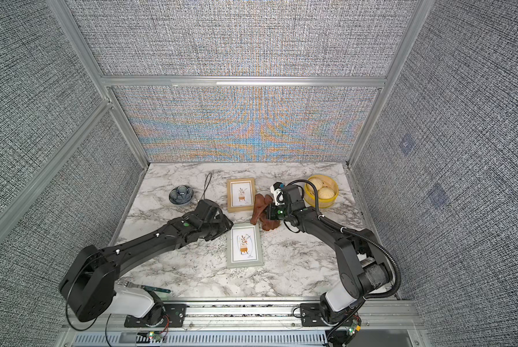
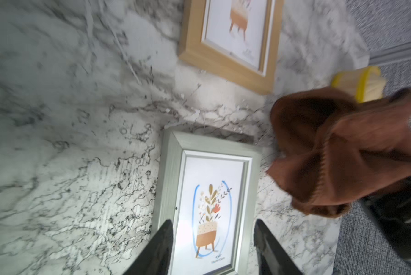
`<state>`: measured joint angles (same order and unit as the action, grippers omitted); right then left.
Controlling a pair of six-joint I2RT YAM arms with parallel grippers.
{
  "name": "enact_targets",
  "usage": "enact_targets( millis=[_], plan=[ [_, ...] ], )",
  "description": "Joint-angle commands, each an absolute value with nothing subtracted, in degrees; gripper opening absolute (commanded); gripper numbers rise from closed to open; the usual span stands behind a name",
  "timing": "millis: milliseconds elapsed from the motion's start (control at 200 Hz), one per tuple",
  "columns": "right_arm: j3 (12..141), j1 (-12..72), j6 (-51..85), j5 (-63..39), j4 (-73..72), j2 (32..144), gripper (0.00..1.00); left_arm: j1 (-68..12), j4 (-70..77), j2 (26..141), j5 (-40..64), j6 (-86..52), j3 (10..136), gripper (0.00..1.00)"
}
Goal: Wipe the picture frame with a cloth
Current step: Wipe the dirt from the picture frame, then adjust the cleaning item.
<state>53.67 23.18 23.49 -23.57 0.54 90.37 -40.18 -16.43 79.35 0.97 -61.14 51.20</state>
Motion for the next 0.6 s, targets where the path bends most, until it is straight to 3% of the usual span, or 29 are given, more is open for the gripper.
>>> enact_targets(
  millis=[0, 175, 595],
  plan=[
    [55.1, 23.9, 27.5, -32.9, -2.4, 91.4, 0.0, -39.6, -23.0, 73.7, -6.5, -59.0, 51.5, 0.64],
    [59.5, 28.9, 27.0, -36.6, -2.9, 94.1, 0.0, -39.4, -16.4, 62.9, -5.2, -55.2, 48.4, 0.83],
    [65.6, 37.1, 33.6, -41.5, -10.7, 98.3, 0.0, -39.0, -12.5, 63.0, -3.6, -59.0, 46.5, 0.84]
  ],
)
